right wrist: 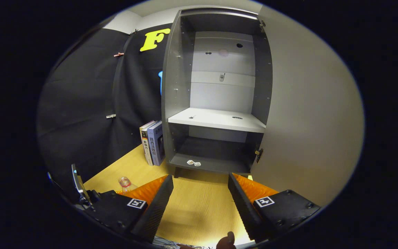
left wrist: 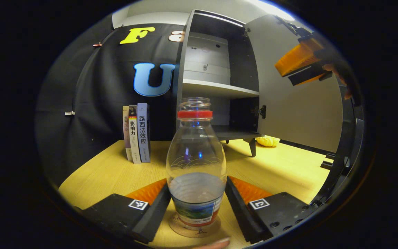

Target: Open the cabinet door with the right hand, grasp the bottle in the cabinet with the left hand and place it on the coaster, then close the cabinet door with the right hand.

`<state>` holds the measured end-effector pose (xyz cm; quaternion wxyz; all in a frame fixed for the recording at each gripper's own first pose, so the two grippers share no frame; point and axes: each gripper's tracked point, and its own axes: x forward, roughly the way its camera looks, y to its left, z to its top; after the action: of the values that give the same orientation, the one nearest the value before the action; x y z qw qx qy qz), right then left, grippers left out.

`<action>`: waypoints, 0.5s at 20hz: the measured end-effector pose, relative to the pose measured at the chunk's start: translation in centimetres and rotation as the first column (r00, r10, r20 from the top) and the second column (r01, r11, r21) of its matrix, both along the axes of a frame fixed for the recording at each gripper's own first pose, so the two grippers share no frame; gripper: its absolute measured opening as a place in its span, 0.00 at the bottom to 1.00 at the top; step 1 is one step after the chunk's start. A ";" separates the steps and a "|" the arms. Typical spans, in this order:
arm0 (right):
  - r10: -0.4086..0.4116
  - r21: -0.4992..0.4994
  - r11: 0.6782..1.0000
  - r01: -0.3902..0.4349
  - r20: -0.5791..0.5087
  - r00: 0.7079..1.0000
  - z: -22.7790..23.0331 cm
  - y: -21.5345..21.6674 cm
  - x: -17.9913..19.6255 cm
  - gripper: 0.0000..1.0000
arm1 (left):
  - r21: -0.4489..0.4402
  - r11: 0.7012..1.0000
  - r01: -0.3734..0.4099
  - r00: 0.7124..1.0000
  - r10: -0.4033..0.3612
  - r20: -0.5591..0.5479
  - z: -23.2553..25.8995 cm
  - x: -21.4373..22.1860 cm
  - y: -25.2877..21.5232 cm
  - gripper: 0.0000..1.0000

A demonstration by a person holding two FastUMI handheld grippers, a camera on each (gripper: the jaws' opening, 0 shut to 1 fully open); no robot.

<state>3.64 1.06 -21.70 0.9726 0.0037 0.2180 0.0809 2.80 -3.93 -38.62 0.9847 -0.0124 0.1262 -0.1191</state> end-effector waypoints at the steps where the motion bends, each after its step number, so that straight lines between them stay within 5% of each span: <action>1: 0.002 0.004 1.000 -0.002 0.003 1.000 0.1 0.0 -0.1 0.98 | 0.009 1.000 -0.004 1.000 0.004 0.002 0.2 0.0 0.0 0.94; 6: -0.002 -0.001 1.000 0.002 0.056 0.998 2.5 -1.0 -0.4 0.98 | 0.054 0.998 -0.021 0.998 0.018 0.058 4.5 0.7 0.5 0.95; 10: -0.026 0.018 1.000 0.024 0.116 0.993 6.3 -2.6 -1.5 0.98 | -0.019 1.000 -0.009 0.996 0.010 0.087 9.9 2.4 0.6 0.95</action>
<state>2.10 -1.59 -15.45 0.9845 0.0098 0.1603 0.0706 5.24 -3.29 -28.76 0.9897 -0.0170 0.0821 -0.1161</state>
